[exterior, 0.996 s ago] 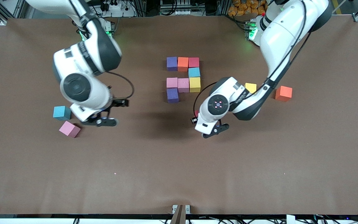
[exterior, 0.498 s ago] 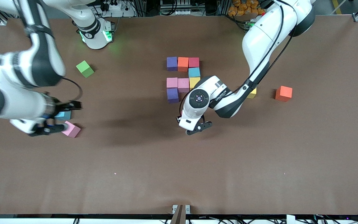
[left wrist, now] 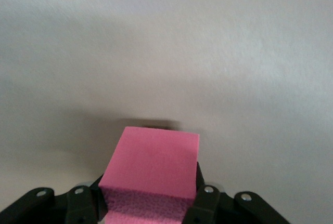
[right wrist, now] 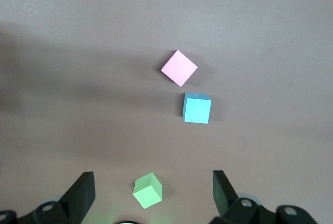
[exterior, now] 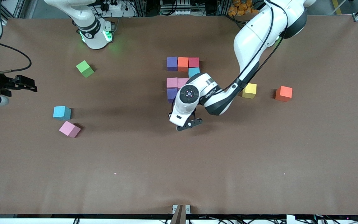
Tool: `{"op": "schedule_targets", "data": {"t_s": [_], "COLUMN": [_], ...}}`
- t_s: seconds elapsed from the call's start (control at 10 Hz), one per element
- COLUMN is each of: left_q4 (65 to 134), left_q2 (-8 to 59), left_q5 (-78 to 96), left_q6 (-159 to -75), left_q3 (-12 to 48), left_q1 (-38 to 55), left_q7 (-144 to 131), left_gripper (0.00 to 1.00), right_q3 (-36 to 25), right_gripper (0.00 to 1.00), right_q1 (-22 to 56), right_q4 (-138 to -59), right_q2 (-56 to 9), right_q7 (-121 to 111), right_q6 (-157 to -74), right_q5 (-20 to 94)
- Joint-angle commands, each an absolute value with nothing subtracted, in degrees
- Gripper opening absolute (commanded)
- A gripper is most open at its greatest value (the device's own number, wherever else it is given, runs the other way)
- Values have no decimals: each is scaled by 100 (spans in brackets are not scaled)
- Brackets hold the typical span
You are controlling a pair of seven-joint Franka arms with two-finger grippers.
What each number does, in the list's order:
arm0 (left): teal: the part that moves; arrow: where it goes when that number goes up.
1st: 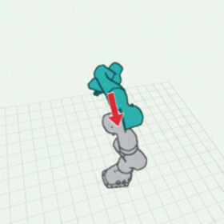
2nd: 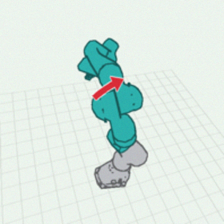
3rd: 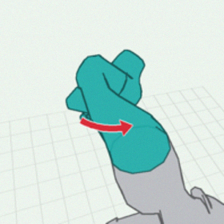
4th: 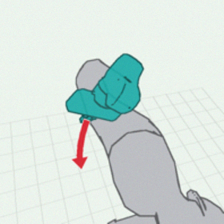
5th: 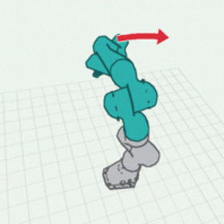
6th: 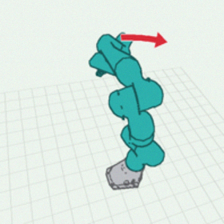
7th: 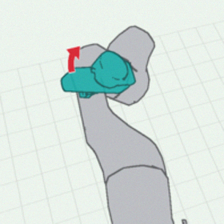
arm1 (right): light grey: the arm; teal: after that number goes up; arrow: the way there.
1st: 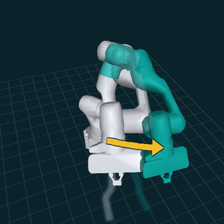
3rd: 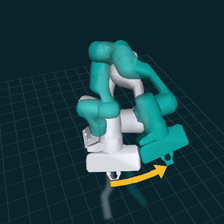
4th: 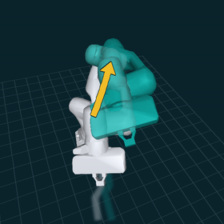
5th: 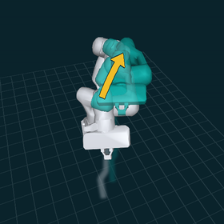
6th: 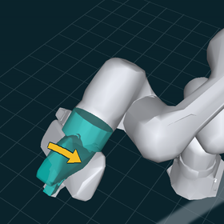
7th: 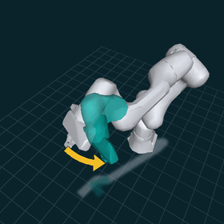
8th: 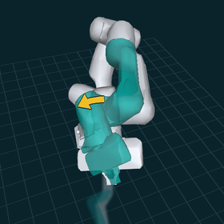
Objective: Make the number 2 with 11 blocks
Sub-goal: 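Withdraw the right gripper while the left gripper carries hot-pink toward blue, then lower the hot-pink cube against the blue cube with the left gripper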
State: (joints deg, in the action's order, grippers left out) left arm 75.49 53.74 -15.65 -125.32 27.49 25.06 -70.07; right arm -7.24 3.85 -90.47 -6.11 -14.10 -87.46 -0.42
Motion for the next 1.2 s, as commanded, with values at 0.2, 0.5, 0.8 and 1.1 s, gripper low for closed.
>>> {"op": "schedule_targets", "data": {"t_s": [0.2,0.5,0.8,1.1], "left_q4": [7400,7444,7488,7488], "left_q2": [5511,5511,5511,5502], "left_q5": [-1336,-1336,-1345,-1354], "left_q6": [-12516,-12472,-12358,-12252], "left_q3": [2654,2654,2654,2654], "left_q1": [2812,2821,2830,2856], "left_q7": [-7049,-6996,-6987,-6979], "left_gripper": [0,0,0,0], "right_q3": [-686,-642,-467,-73], "right_gripper": [100,100,100,100], "right_q1": [387,343,186,-209], "right_q4": [-9158,-9097,-9053,-9044], "right_q2": [-536,-545,-571,-598], "right_q7": [-1433,-1424,-1433,-1450], "right_q6": [-8859,-8974,-9000,-9000], "right_q5": [53,70,62,18]}}
